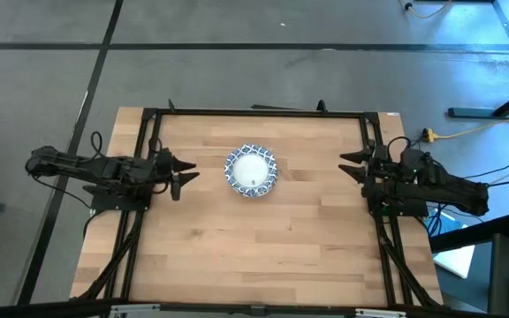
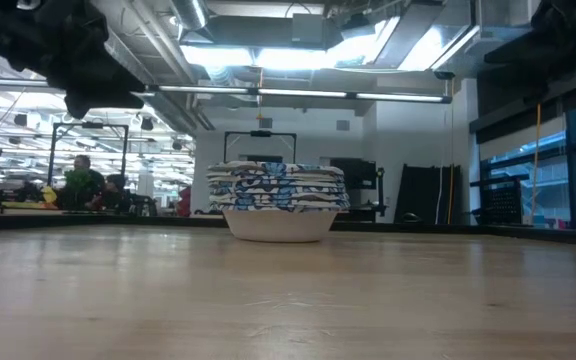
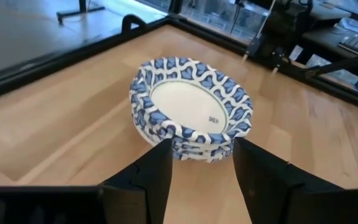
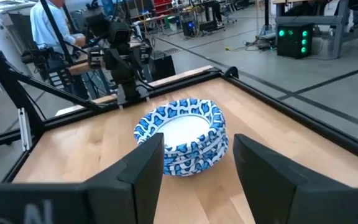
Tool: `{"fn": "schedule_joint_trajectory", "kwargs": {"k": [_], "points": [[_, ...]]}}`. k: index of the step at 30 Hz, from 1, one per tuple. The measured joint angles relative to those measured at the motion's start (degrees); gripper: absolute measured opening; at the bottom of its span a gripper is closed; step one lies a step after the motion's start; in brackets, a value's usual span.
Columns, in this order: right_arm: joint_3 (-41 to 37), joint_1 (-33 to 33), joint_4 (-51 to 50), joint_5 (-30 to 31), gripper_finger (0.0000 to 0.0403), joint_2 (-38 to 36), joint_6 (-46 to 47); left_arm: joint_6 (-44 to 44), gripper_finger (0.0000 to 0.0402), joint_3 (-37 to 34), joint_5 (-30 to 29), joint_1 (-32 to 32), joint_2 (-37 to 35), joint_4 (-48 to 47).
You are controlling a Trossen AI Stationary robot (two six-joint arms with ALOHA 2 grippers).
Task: Nest bowls inside each other
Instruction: Return to Home Position
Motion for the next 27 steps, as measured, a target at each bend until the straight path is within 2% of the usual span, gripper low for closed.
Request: {"fn": "schedule_joint_trajectory", "kwargs": {"k": [9, 13, 17, 21, 27], "points": [[0.0, -0.01, -1.16, -0.37, 0.0193, 0.01, 2.78, -2.46, 0.0163, 0.0, 1.89, 0.0, 0.0, -2.88], [0.02, 0.0, -5.6, -0.98, 0.0193, 0.03, 3.16, -2.94, 0.0163, 0.0, 1.91, 0.02, 0.0, -4.61], [0.04, 0.01, -1.17, -5.51, 0.0193, 0.01, 1.66, -2.92, 0.0163, 0.0, 2.5, 0.02, 0.0, -4.49], [0.04, 0.0, 3.25, -5.86, 0.0193, 0.01, 1.58, -2.9, 0.0163, 0.0, 2.57, 0.02, 0.0, -4.47], [-0.93, 0.0, 3.8, -7.13, 0.0193, -0.02, 3.23, -2.94, 0.0163, -1.07, 2.59, 0.02, -0.02, -3.61]]}}
